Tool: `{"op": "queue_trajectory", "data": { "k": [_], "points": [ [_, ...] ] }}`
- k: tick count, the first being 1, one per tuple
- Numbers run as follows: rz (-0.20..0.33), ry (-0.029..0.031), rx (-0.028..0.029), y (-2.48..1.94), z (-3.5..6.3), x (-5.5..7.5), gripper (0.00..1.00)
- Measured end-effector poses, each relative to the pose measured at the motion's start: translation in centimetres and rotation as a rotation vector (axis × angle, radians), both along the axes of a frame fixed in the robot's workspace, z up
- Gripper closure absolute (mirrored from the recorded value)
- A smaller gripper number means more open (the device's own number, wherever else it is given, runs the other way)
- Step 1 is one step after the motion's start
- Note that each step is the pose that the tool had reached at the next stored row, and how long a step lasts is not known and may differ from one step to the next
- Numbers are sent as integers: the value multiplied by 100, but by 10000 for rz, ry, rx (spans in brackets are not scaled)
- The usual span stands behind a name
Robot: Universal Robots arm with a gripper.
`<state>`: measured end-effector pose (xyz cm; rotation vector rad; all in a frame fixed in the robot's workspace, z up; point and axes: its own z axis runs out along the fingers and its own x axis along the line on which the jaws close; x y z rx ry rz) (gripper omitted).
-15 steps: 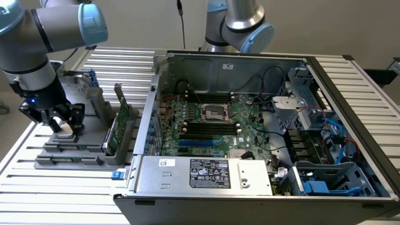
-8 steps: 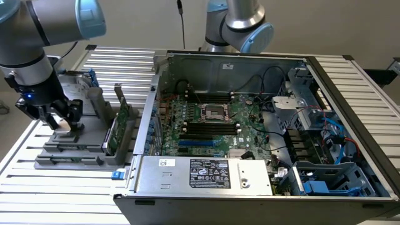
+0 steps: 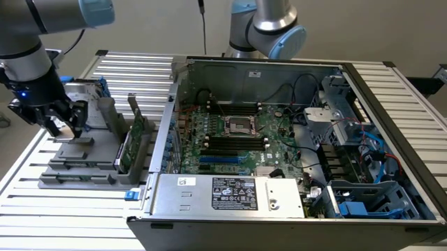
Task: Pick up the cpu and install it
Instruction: 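Pick up the cpu and move it towards the insertion slot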
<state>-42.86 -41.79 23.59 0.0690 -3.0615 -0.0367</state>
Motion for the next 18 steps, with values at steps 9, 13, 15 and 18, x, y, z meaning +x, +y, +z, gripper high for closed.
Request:
{"op": "queue_trajectory", "data": {
  "k": [9, 13, 15, 18],
  "points": [
    [0, 46, 2, 0, 408, 142, 46],
    [0, 89, 0, 0, 592, 277, 46],
    [0, 108, 0, 0, 683, 344, 46],
    [0, 138, 0, 0, 818, 449, 46]
  ]
}}
